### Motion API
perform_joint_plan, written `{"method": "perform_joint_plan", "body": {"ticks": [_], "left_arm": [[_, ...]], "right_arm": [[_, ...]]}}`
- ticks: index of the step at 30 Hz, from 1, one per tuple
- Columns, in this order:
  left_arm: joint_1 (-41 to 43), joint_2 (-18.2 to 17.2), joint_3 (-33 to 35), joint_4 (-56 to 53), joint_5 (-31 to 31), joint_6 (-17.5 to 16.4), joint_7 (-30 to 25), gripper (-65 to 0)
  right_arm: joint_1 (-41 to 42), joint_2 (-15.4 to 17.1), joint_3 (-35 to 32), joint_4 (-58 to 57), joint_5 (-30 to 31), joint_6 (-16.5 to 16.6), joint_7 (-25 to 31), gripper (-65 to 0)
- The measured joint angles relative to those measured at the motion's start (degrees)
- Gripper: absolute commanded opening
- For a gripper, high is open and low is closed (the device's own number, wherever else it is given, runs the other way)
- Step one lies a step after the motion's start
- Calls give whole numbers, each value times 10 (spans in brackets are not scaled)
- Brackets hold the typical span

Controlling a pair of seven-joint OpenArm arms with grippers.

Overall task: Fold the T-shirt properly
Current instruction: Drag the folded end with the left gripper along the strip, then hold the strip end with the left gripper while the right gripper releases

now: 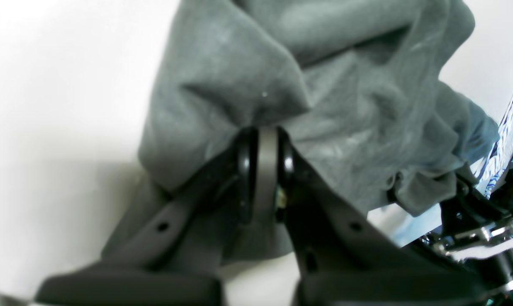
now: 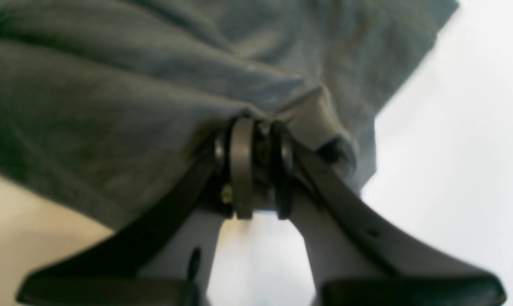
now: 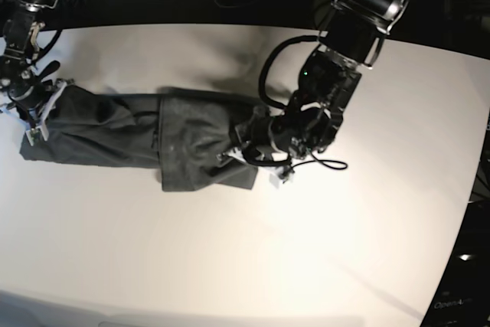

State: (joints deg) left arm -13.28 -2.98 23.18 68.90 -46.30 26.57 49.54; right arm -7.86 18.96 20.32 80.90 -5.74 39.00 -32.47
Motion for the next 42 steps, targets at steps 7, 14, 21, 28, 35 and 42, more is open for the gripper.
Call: {"method": "perform_joint_plan", "body": {"ticks": [7, 14, 21, 28, 35, 42], "left_arm": [[13, 0, 0, 2, 0, -12, -25, -622], [28, -17, 0, 8, -19, -35, -43, -622], [43, -39, 0, 10, -48, -59, -63, -622], [44, -40, 0, 10, -48, -59, -65, -622], [56, -62, -2, 18, -65, -68, -72, -622], [65, -75, -3, 19, -78, -78, -77, -622]], "right_arm": [[-62, -9, -4, 151, 0, 12, -16, -575], [-66, 5, -1, 173, 3, 14, -13, -575], [-38, 1, 66, 172, 3, 15, -17, -572], [46, 2, 139, 111, 8, 14, -96, -569], [60, 28, 152, 31, 90, 13, -156, -527], [101, 28, 150, -28, 150, 12, -217, -340]]}}
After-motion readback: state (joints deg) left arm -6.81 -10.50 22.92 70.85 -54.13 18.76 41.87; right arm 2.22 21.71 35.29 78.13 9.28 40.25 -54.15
